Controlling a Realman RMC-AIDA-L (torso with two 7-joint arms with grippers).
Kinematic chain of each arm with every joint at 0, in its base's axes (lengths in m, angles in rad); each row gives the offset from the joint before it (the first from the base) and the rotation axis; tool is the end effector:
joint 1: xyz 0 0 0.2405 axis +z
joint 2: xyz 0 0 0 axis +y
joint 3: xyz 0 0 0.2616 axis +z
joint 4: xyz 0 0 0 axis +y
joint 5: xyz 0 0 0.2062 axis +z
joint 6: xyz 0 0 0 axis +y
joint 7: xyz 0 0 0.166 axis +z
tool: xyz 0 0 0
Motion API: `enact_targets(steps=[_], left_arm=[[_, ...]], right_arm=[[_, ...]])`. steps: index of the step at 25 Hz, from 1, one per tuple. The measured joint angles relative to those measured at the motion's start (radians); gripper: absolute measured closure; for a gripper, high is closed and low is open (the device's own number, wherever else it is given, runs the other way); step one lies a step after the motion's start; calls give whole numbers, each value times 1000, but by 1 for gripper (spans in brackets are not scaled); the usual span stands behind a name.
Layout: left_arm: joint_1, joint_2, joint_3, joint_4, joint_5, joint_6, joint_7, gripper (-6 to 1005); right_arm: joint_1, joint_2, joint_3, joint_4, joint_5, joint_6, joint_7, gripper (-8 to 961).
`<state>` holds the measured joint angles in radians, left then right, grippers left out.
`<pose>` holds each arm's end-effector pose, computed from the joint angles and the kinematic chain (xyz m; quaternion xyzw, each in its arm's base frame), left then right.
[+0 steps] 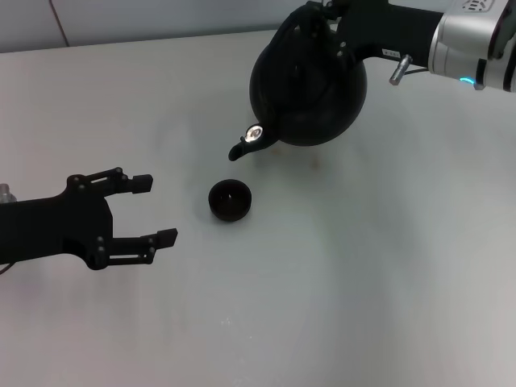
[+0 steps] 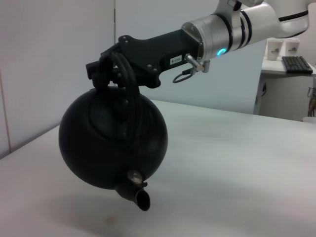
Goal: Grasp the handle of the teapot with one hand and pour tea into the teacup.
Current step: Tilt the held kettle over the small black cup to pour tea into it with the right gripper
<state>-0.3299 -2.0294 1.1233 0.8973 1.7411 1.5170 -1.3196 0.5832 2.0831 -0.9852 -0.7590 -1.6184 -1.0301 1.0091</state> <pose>-0.2531 0.3049 -0.0180 -0.9675 -0.1037 -0.1994 0.1159 0.2103 0.4284 -0.0027 -0.9116 0.0126 0.1894 0.3645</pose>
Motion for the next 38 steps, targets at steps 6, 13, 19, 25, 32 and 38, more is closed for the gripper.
enact_targets(steps=[6,13,19,25,32,38], left_arm=[[-1,0,-7,0,0,-3,1,133],[-3,0,-7,0,0,-19,1,133],[-5,0,-7,0,0,-28,2,133],[-5,0,-7,0,0,-36,1,133],[-5,0,-7,0,0,-37,5,133],[-4,0,-7,0,0,-46,6,133]], right_arm=[[6,-2,-6,-3,0,-2,-3,817],[7,-3,-26,-19,-5,-1,-13,817],[6,-3,-37,-30,-10,-6,-27,819],[4,-2,-62,-54,-32,-5,-27,822],[3,-1,-68,-63,-41,-3,-29,823],[-1,0,-71,-81,-54,-6,-29,824]])
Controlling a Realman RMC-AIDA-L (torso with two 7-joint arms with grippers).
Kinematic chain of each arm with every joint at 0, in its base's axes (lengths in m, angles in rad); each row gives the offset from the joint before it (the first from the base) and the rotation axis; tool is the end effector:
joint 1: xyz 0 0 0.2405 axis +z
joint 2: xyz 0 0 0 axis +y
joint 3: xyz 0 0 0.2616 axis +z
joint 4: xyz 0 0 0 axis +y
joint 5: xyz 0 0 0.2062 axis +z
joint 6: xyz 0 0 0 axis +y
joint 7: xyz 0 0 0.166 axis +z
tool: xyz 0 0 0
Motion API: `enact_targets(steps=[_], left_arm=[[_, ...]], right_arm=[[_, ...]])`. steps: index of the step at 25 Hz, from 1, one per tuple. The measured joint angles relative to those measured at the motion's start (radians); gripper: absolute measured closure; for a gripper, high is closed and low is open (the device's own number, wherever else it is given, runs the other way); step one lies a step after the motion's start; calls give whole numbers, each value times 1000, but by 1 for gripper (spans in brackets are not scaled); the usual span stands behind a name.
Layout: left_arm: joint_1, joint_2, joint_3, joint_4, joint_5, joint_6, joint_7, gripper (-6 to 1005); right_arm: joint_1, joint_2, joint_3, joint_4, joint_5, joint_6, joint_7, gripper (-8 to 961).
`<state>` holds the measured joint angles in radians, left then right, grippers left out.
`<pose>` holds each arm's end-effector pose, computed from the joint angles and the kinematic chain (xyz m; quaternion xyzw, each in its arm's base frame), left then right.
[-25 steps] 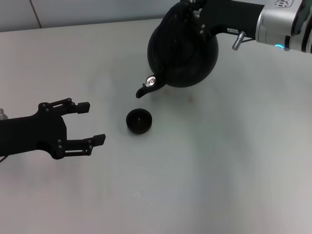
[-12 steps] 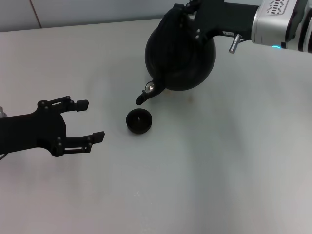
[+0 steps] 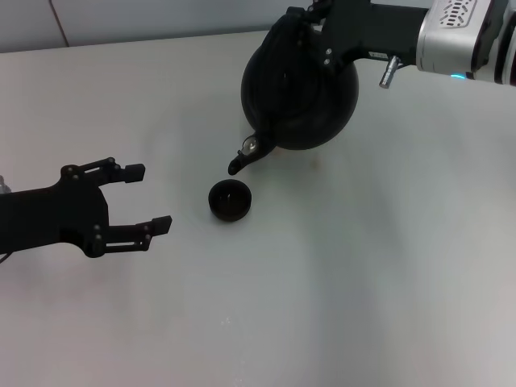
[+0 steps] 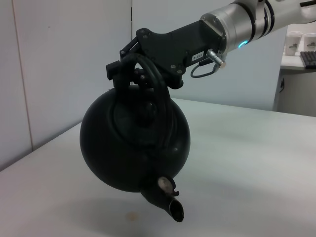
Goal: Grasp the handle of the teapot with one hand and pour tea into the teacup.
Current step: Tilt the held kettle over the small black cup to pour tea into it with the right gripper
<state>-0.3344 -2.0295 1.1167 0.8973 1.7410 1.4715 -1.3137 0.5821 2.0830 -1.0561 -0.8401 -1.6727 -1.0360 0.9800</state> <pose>-0.2556 0.3134 -0.0161 -0.9656 -0.1047 -0.1926 0.1396 0.1933 0.4265 -0.0072 -0.9227 -0.0619 0.1558 0.3473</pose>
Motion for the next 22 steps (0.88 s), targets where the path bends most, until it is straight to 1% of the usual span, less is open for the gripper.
enact_targets(steps=[11,22], left_arm=[[0,-1,0,-2,0,-5,2,133],[0,-5,0,0,0,-15,2,133]], right_arm=[[1,0,0,-1,-7,-2,0,828],[1,0,-20,-1,-12,6,-22,829]])
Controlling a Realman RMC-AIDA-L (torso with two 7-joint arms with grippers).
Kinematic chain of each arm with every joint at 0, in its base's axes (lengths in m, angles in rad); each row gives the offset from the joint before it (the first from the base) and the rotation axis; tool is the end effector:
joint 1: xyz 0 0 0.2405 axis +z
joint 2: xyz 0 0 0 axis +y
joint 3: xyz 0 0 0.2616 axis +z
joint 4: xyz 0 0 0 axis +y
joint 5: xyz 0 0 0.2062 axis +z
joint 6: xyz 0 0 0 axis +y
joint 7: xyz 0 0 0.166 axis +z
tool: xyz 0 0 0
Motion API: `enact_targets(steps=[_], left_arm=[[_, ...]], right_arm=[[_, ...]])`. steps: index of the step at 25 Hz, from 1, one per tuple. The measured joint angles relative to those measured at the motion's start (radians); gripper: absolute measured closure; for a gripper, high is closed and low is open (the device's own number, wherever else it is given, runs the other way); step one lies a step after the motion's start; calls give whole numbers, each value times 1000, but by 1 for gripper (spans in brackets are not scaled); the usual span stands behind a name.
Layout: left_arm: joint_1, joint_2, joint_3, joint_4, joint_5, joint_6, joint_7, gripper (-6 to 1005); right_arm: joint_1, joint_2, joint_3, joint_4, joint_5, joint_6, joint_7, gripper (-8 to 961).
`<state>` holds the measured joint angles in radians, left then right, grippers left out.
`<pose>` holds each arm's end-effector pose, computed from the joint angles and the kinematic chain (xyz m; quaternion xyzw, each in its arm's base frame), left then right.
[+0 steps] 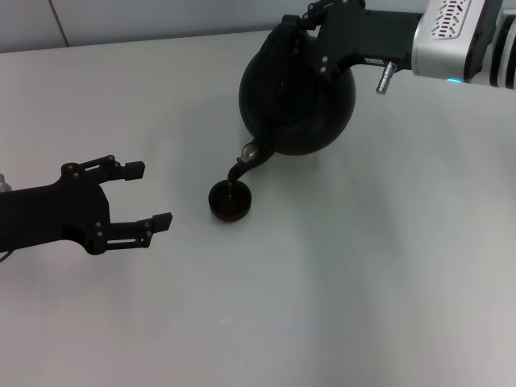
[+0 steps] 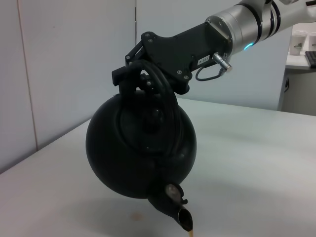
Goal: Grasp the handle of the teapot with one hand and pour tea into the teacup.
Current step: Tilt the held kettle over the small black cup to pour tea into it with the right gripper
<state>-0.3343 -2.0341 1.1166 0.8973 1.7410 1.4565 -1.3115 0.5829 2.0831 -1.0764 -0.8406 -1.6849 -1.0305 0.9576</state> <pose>-0.2557 0.3151 -0.0174 -0.9647 -0.1059 -0.1919 0.1457 0.1929 0.4252 -0.0121 -0.9256 -0.0789 0.1433 0.3413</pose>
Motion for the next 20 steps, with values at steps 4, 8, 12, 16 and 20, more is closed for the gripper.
enact_targets(steps=[4,8,12,16,20], left_arm=[[0,0,0,0,0,-1,0,133],[0,0,0,0,0,-2,0,133],[-4,0,0,0,0,-4,0,133],[-6,-1,0,-1,0,-4,0,133],[-7,-1,0,-3,0,-4,0,133]], right_arm=[[1,0,0,0,0,1,-2,828],[3,-1,0,0,0,1,-3,828],[5,-2,0,-1,-8,1,-4,828],[6,-2,0,-13,-27,1,-4,829],[7,-2,-2,-18,-33,1,-4,832]])
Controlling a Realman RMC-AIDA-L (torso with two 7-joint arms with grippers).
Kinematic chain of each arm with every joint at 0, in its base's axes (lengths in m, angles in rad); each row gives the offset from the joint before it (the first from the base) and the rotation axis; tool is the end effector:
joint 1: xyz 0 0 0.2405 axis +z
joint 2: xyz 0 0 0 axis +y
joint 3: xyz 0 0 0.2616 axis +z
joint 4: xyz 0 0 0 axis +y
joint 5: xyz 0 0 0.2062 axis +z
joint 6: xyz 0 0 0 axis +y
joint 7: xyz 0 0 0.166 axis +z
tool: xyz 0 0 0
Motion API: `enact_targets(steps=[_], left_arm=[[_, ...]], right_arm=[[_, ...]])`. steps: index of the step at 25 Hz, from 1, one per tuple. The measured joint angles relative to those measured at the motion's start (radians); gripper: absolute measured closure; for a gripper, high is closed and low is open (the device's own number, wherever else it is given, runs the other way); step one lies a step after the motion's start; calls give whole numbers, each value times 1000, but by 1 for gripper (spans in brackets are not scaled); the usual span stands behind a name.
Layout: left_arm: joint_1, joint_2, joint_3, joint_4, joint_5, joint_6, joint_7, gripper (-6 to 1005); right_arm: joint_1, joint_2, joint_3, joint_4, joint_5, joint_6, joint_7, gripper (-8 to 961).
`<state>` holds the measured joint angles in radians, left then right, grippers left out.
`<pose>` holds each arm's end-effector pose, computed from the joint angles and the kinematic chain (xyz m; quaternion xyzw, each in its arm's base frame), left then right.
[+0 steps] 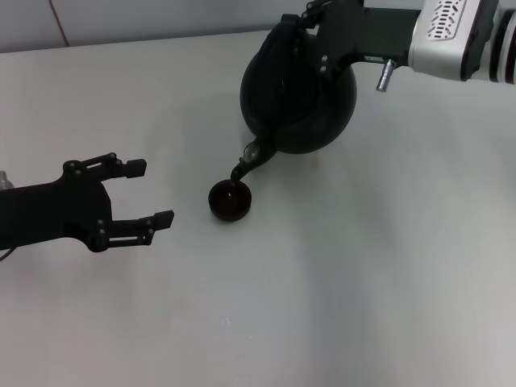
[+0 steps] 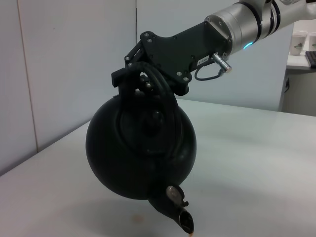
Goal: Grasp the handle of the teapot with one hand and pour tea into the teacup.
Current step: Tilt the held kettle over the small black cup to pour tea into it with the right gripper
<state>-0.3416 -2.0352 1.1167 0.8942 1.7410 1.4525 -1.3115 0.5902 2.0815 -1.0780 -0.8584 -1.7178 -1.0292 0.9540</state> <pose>-0.2540 0.3172 -0.0181 -0.9648 -0.1043 -0.1923 0.1460 0.1901 0.4272 -0.0109 -0.9265 -0.0970 0.1291 0.3400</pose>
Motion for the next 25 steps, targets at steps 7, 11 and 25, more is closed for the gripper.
enact_targets(steps=[7,11,25], left_arm=[[0,-3,0,-2,0,-8,0,133],[-1,-4,0,-2,0,-11,0,133],[0,-6,0,-4,0,-23,1,133]], right_arm=[[2,0,-9,-8,-19,0,0,832],[2,0,-16,-10,-21,0,0,833],[4,2,-25,-23,-33,0,0,836]])
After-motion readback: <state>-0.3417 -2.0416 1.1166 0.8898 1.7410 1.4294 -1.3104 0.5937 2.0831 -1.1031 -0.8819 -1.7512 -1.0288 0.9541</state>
